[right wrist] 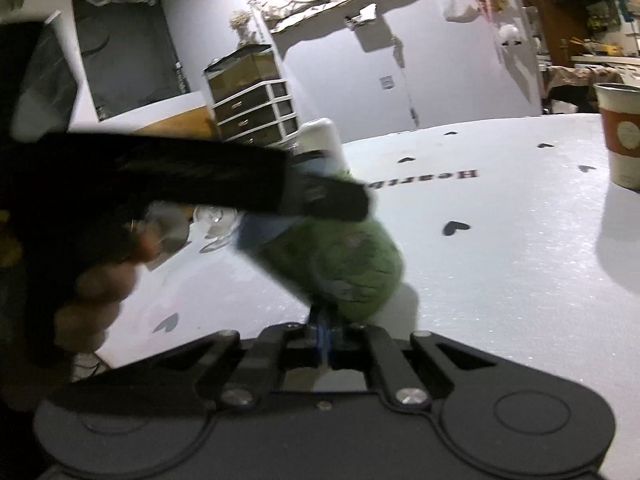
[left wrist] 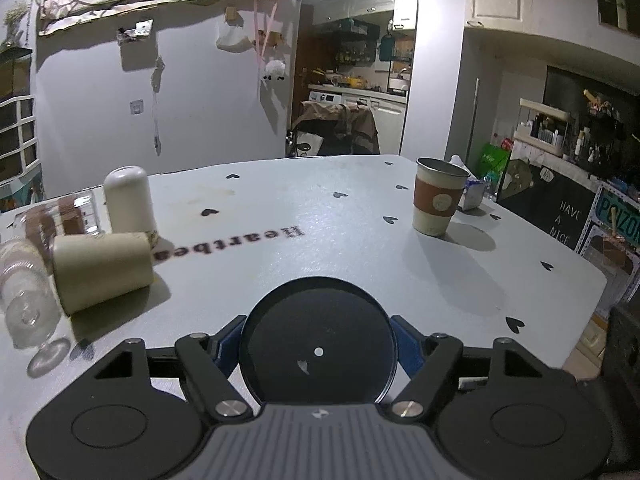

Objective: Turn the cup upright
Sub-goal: 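Tilt the can sideways with the left gripper while the right gripper grasps its body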

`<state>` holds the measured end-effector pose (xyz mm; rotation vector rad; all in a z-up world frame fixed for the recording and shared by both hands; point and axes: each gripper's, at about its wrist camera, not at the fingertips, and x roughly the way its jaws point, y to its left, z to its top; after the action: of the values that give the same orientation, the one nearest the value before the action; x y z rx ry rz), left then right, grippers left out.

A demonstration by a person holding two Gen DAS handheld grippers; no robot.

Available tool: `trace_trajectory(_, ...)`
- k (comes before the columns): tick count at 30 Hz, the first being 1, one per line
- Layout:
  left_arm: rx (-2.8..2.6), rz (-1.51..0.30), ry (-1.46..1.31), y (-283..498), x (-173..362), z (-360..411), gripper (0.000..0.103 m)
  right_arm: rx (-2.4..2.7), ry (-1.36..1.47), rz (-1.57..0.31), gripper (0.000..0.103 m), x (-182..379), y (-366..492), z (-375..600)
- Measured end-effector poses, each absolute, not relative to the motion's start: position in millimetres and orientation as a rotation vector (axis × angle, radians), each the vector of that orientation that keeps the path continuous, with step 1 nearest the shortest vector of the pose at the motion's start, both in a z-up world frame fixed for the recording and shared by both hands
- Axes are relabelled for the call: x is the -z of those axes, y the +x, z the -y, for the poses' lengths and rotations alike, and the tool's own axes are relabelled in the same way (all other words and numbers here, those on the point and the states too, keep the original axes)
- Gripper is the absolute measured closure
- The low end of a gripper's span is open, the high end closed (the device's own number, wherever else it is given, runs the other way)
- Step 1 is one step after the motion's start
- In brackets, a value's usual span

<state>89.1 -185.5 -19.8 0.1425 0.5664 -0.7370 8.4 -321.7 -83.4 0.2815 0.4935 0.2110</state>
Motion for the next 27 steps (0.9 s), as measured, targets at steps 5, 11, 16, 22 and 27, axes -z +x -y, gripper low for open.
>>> trace_trajectory(5, 0.732, -0.56, 0.153, 71, 26, 169, 0.028, -0.18, 0.286, -0.499, 0.101, 87, 9, 325)
trace_trajectory(11, 0.724, -0.582, 0.155, 59, 40, 154, 0.028, -0.171, 0.285, -0.497, 0.1, 88, 4, 320)
trace_trajectory(16, 0.725, -0.617, 0.125, 58, 57, 147, 0.028, -0.133, 0.283, -0.504, 0.099, 87, 1, 323)
trace_trajectory(22, 0.718, -0.602, 0.119, 54, 58, 146, 0.028, -0.07, 0.367, -0.491, 0.078, 72, -4, 339)
trace_trajectory(27, 0.713, -0.586, 0.133, 49, 59, 146, 0.028, -0.095, 0.609, -0.529, 0.038, 58, 4, 362)
